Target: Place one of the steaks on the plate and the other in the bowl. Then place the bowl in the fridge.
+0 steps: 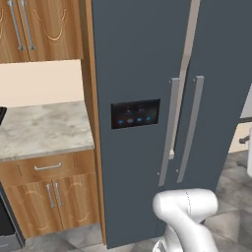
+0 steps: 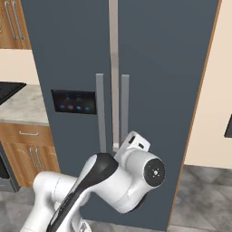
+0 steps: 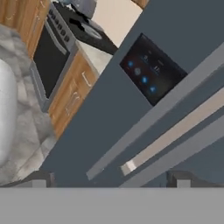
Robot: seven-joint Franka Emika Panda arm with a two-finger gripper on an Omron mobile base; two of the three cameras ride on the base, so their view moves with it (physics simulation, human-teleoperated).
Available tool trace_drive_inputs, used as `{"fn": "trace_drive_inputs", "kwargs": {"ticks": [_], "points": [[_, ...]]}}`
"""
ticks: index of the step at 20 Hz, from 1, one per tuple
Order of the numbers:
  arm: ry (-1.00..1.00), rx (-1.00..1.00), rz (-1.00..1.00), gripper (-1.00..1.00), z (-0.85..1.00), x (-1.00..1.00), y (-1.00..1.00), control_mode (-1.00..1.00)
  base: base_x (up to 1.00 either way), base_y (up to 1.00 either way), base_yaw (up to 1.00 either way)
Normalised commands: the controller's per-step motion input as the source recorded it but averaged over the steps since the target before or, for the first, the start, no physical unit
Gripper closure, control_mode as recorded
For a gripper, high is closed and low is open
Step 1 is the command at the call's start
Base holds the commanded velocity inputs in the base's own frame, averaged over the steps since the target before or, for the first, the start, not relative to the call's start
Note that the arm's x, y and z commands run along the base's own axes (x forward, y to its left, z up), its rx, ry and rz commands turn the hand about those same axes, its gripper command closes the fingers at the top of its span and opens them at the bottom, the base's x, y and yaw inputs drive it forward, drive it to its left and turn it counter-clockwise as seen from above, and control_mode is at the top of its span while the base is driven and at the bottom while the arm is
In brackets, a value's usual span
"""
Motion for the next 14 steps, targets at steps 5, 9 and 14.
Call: {"fn": "trace_drive_inputs", "kwargs": {"ticks": [5,9,14], "points": [[0.42,0.36,-0.06,-1.0,0.23,0.02,0.0,-1.0,0.0,0.0,0.0],[0.09,0.24,-0.34,-1.0,0.04,-0.02,0.1,-1.0,0.0,0.0,0.0],[0.01,0.14,-0.48,-1.0,0.0,0.0,0.46,-1.0,0.0,0.0,0.0]]}}
